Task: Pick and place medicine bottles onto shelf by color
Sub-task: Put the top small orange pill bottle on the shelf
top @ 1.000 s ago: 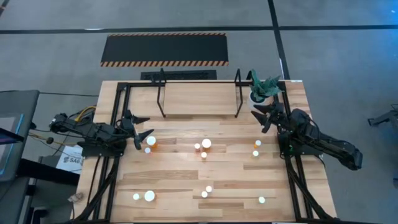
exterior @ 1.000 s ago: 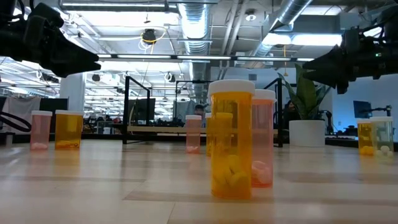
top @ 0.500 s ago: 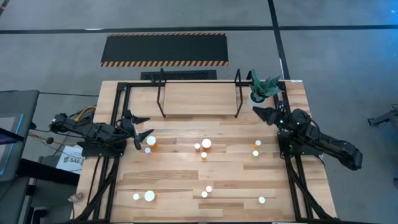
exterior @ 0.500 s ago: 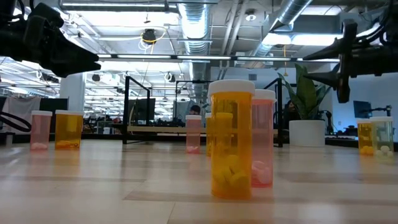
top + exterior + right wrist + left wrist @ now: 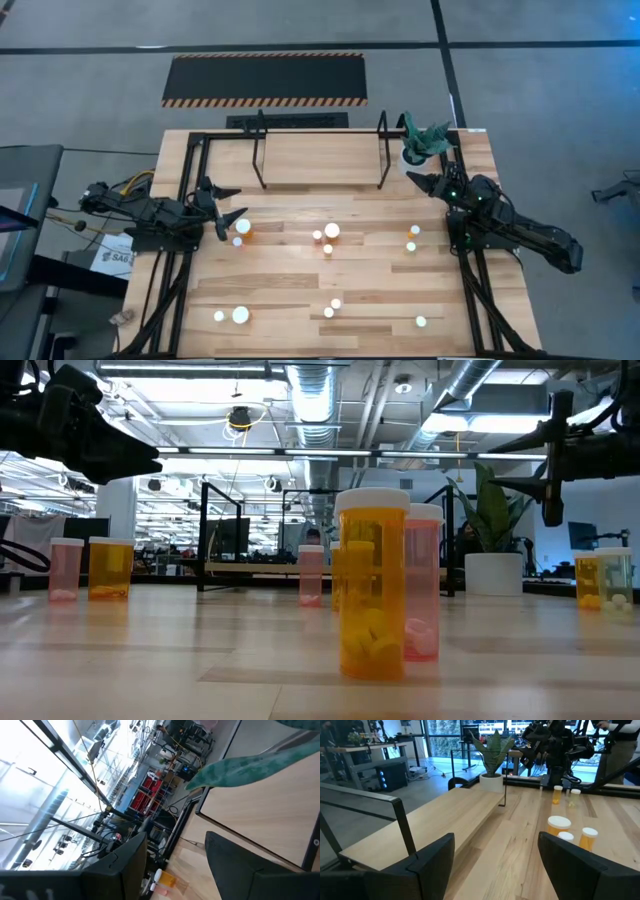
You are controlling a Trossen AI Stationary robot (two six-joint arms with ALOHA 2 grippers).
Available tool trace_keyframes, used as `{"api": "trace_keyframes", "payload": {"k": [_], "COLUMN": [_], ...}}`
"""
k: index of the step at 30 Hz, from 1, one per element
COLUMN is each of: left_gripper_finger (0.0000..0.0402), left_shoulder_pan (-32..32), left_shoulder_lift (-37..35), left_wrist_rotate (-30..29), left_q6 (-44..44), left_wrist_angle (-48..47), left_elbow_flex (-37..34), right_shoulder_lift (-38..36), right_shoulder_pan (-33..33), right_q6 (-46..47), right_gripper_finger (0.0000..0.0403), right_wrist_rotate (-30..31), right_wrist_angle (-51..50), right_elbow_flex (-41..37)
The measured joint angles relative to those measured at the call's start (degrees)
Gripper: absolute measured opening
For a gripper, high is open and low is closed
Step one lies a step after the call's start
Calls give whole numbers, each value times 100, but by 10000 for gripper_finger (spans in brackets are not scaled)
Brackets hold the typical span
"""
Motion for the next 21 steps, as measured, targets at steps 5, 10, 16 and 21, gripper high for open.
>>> {"api": "trace_keyframes", "payload": {"k": [5, 10, 16, 21], "left_gripper_finger": [273, 273, 273, 273], "left_shoulder_pan": [0, 0, 0, -1], "left_shoulder_lift": [2, 0, 2, 0], "left_wrist_rotate": [0, 0, 2, 0], "left_q6": [0, 0, 0, 0], "left_wrist_angle": [0, -1, 0, -1], "left_elbow_flex": [0, -1, -2, -1], "right_shoulder_lift": [0, 0, 0, -2], "right_shoulder_pan": [0, 0, 51, 136], "right_q6": [4, 212, 2213, 2610], "right_gripper_finger": [225, 225, 225, 225], "right_wrist_rotate": [2, 4, 0, 2], "right_wrist_angle": [-2, -6, -281, -308], "right_elbow_flex": [1, 2, 2, 2]}}
